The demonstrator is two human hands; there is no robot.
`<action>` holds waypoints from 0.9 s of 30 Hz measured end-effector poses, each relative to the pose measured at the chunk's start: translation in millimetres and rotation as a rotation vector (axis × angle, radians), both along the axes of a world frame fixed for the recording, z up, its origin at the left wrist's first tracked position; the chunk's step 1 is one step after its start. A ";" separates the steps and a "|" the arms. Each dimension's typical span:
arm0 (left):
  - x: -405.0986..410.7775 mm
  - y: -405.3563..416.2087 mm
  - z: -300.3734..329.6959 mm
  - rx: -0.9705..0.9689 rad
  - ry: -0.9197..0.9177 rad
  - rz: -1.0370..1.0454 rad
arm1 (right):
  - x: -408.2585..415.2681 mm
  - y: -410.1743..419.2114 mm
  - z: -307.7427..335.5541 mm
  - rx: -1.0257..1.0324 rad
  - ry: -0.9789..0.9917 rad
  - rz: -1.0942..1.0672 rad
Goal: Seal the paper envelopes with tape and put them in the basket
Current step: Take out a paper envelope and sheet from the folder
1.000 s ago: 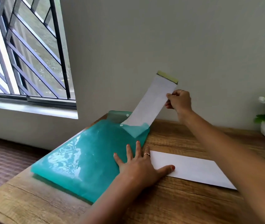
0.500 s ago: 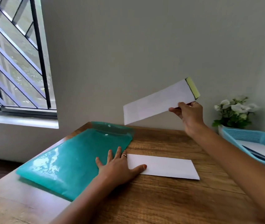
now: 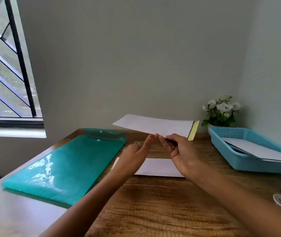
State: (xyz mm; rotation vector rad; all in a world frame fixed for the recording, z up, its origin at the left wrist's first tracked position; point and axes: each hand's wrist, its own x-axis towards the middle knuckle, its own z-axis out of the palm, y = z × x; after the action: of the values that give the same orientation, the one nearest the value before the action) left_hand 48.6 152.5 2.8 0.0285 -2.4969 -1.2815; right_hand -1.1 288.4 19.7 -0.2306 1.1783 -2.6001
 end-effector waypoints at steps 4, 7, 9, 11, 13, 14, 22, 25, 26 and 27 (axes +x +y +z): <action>-9.4 5.9 6.1 0.735 -0.098 -0.154 | 19.2 -7.6 -12.7 -0.007 -0.058 0.105; -16.1 -1.0 1.2 1.060 -0.107 -0.187 | 35.1 -11.4 -14.6 -0.073 -0.122 0.223; -13.0 -5.4 2.4 1.182 -0.104 -0.179 | 45.6 -15.0 -15.5 -0.110 -0.176 0.304; -11.5 -11.5 3.3 1.230 -0.059 -0.215 | 54.4 -18.7 -17.0 -0.117 -0.234 0.372; -10.3 -13.1 4.0 1.244 0.001 -0.275 | 60.0 -21.2 -17.8 -0.096 -0.270 0.415; -9.2 -12.7 4.7 1.250 0.025 -0.300 | 61.5 -22.5 -18.8 -0.081 -0.279 0.432; -10.5 -30.2 11.9 1.401 0.161 -0.264 | 49.9 -17.6 -21.3 0.078 -0.181 0.370; -9.1 -42.9 12.6 1.440 0.236 -0.223 | 35.2 -9.9 -18.6 0.140 -0.142 0.307; -7.7 -45.2 12.5 1.452 0.245 -0.222 | 30.8 -8.5 -18.2 0.160 -0.129 0.301; -6.4 -45.9 12.6 1.465 0.246 -0.227 | 27.3 -7.6 -18.0 0.171 -0.119 0.296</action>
State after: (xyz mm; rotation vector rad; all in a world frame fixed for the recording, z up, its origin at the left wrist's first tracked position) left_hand 42.3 106.6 15.4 -0.0640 -0.9219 -2.6502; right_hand 26.3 280.9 1.7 -0.1956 1.2146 -2.2147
